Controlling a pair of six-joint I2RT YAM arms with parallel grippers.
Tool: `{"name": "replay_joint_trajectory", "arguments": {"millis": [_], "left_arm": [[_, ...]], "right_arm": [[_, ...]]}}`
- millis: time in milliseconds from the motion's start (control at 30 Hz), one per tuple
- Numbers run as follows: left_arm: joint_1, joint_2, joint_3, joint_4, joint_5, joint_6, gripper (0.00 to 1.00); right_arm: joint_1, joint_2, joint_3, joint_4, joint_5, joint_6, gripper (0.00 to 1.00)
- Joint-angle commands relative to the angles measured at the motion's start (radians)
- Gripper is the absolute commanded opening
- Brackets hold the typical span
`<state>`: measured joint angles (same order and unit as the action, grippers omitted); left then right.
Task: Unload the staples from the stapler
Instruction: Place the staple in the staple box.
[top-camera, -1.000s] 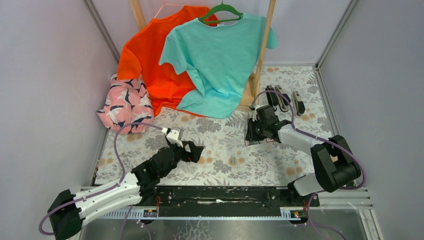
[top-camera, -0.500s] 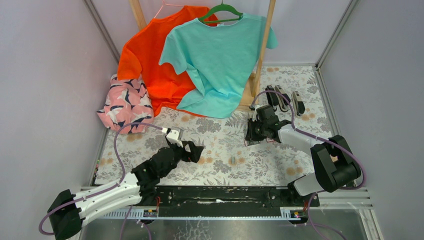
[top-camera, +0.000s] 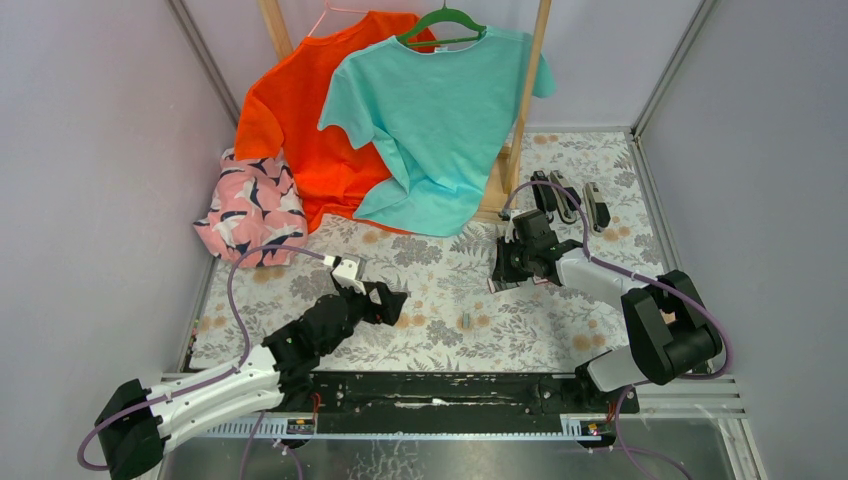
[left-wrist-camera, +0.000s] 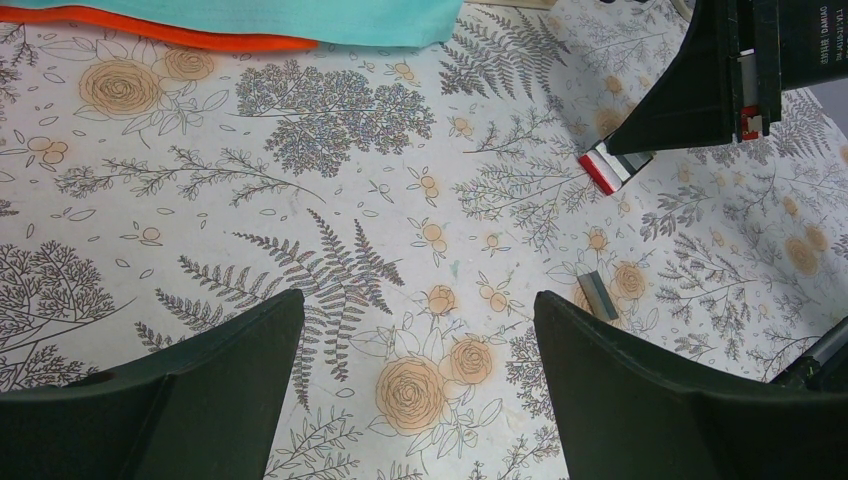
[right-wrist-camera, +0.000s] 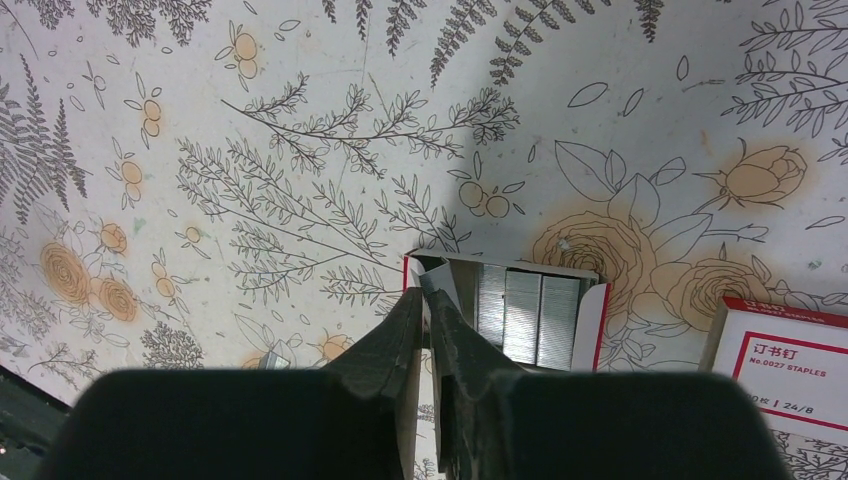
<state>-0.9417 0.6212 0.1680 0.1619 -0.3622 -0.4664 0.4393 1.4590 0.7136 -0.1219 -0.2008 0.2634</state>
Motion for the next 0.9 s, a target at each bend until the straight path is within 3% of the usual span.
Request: {"name": "replay_joint_trajectory", "arguments": {"millis": [0,600,767,867], "left_arm": [[0.002,-0.012,0.022,0.024,-0.003,-0.004,0.92],[0.002,-0.016,0.024,0.02,-0.003,-0.002,0.92],[0.003,-0.035,0.025,0.004,-0.004,0.0,0.92],[0.002,-0.055,0.015,0.019,0.013,0.008,0.92]], "right_arm": [[-0.003,0.006,0.017,0.008,0.02,-0.006,0.14],[-0.002,-0.035,0.005,0.033,0.011,-0.037,0.21],[-0.026,-0.049,0.036,0.016,-0.026,-0.083,0.33],[-0.075,-0.104,0.042,0.006,-0.16,-0.16,0.48]]}}
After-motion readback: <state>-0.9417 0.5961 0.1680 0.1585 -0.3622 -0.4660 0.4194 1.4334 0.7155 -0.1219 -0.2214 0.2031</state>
